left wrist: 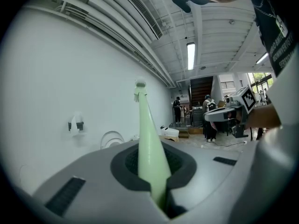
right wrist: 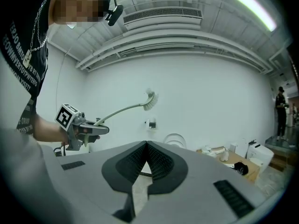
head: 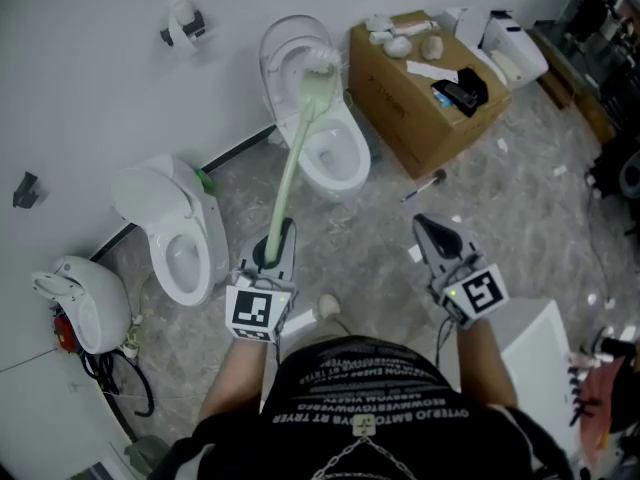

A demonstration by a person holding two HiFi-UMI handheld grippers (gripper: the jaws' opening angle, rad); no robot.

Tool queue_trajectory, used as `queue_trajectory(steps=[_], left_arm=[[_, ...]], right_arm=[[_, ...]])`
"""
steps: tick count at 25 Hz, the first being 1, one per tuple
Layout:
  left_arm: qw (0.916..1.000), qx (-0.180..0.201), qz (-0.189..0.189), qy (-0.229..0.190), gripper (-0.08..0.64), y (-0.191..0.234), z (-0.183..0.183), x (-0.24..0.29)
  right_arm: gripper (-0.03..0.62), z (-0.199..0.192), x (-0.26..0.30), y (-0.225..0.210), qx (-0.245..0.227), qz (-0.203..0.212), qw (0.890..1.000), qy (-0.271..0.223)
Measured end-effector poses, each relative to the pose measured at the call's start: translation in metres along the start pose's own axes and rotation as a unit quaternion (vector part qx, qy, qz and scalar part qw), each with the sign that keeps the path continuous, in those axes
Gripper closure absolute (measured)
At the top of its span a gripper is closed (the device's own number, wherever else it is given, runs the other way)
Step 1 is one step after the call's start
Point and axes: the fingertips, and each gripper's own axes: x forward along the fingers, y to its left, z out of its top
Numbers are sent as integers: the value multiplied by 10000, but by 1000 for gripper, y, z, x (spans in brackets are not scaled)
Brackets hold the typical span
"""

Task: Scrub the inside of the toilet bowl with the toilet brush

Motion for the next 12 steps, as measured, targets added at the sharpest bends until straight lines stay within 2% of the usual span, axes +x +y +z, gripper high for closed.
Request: queue_trajectory(steps=[8, 12], left_arm=[[9996, -203, -200, -54, 558, 35, 1, 31], [9993, -100, -362, -34, 558, 45, -5, 44]], right_arm=[[591, 7, 41, -6, 18, -168, 9998, 107], [591, 10, 57, -4, -14, -191, 9998, 88]])
